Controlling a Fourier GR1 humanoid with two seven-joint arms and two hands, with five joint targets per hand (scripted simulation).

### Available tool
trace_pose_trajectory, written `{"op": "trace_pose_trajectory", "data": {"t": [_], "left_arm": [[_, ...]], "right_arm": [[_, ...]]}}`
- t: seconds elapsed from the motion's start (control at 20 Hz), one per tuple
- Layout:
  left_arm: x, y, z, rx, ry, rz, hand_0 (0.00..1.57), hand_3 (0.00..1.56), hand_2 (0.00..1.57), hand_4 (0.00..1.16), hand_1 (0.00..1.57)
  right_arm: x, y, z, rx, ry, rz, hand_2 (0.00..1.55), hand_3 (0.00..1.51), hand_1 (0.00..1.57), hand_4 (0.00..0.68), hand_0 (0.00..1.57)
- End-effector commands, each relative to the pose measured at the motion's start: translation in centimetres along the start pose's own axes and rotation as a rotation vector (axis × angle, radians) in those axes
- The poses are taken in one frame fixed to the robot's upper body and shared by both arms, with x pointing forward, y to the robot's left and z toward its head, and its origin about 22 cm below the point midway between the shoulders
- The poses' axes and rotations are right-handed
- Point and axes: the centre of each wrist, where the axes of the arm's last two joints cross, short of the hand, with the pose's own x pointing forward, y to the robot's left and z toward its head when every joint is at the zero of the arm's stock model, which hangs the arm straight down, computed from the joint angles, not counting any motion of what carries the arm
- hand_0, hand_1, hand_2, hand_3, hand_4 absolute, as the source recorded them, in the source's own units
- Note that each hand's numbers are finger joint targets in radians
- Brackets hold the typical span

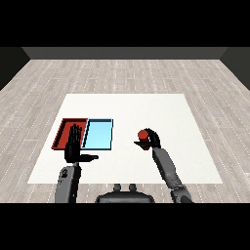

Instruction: Pick the red can and put it in the red box

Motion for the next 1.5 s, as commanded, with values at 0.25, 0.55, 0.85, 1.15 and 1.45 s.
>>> {"op": "trace_pose_trajectory", "data": {"t": [0.25, 0.55, 0.85, 1.15, 1.45], "left_arm": [[-0.9, 1.3, -1.8, -0.006, 0.017, 0.008, 0.0, 0.0, 0.0, 0.0, 0.0], [-1.5, 1.6, -0.1, -0.003, 0.013, -0.005, 0.0, 0.0, 0.0, 0.0, 0.0], [-0.3, -0.9, 0.3, -0.031, 0.026, -0.007, 0.0, 0.0, 0.0, 0.0, 0.0], [1.4, -4.4, -1.3, -0.114, 0.014, 0.044, 0.0, 0.0, 0.0, 0.0, 0.0], [2.0, -4.5, -1.6, -0.138, 0.053, 0.043, 0.0, 0.0, 0.0, 0.0, 0.0]], "right_arm": [[0.7, 1.2, 0.1, -0.001, 0.007, 0.034, 1.47, 1.41, 1.55, 0.558, 1.55], [3.6, 0.7, 0.6, -0.026, -0.125, 0.017, 1.47, 1.38, 1.54, 0.586, 1.54], [6.0, -2.8, 2.1, -0.036, -0.262, 0.005, 1.46, 1.38, 1.52, 0.608, 1.52], [10.6, -4.3, 3.7, -0.027, -0.362, -0.019, 1.47, 1.41, 1.51, 0.641, 1.51], [13.0, 1.9, 3.5, -0.016, -0.451, -0.049, 1.42, 1.39, 1.46, 0.633, 1.46]]}}
